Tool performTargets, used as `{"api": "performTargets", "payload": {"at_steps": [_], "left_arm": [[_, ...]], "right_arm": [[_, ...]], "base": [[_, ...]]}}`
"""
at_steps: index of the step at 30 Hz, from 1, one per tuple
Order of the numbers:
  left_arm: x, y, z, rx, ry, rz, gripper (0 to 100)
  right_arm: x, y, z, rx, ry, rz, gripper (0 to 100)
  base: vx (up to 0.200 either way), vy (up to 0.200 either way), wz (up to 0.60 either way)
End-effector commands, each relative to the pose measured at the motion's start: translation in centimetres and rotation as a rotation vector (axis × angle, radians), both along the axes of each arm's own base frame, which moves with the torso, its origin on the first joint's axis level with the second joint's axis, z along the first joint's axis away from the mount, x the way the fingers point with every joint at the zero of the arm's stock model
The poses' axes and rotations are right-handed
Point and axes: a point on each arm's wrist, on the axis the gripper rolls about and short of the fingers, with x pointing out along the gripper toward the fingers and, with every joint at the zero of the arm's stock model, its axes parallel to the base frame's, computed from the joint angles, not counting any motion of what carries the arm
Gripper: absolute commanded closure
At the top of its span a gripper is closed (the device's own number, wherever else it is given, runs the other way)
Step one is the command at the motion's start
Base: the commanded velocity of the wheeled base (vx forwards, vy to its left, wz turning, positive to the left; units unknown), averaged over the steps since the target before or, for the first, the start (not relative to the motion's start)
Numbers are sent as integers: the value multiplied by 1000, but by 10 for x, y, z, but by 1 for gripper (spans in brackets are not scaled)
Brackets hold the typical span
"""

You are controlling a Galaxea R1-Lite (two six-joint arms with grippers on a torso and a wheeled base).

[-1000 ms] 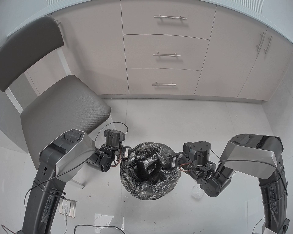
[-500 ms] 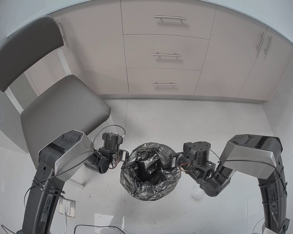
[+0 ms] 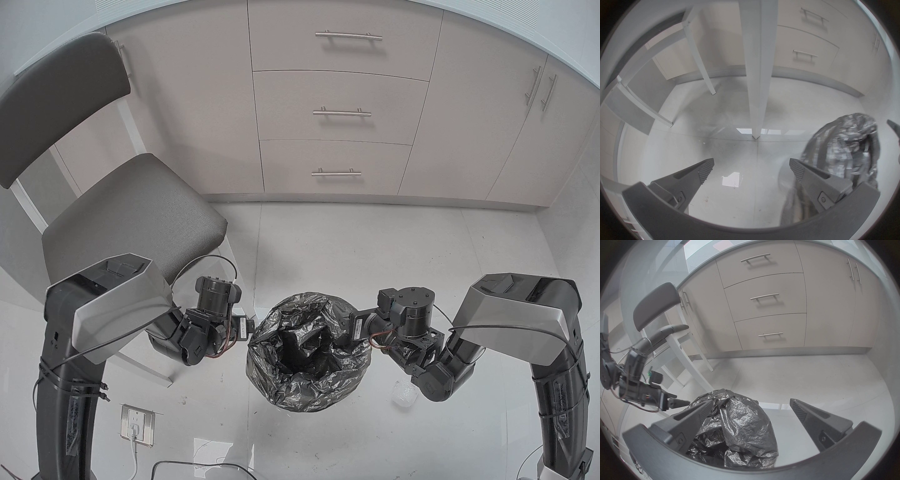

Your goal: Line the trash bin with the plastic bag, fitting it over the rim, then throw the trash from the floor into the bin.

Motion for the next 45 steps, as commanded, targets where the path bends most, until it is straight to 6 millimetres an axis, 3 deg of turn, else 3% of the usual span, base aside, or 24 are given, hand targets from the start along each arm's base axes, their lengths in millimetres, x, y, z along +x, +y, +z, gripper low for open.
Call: {"api": "performTargets", "payload": {"at_steps": [1, 3, 6, 7, 8, 9, 13, 20, 45], "left_arm": [[-43, -15, 56, -78, -47, -30, 0], [-77, -22, 81, -110, -61, -77, 0], [-114, -25, 100, -156, -93, -119, 0], [-117, -24, 103, -161, -99, -123, 0], [-135, -20, 108, -175, -120, -144, 0], [-135, -20, 108, -175, -120, -144, 0], [-160, -6, 104, -199, -160, -151, 0], [-164, -3, 91, -228, -222, -158, 0], [-161, -5, 79, -216, -192, -159, 0]], "right_arm": [[3, -7, 9, 5, -12, -13, 0], [4, -9, 8, 3, -7, -13, 0], [4, -9, -2, -16, 25, -7, 0], [4, -9, -4, -18, 31, -5, 0], [5, -7, -17, -38, 64, 0, 0], [5, -7, -17, -38, 64, 0, 0], [18, -5, -48, -60, 92, -16, 0], [31, -8, -76, -84, 138, -37, 0], [54, 3, -67, -123, 258, -4, 0]], "base": [[0, 0, 0], [0, 0, 0], [0, 0, 0], [0, 0, 0], [0, 0, 0], [0, 0, 0], [0, 0, 0], [0, 0, 0], [0, 0, 0]]}}
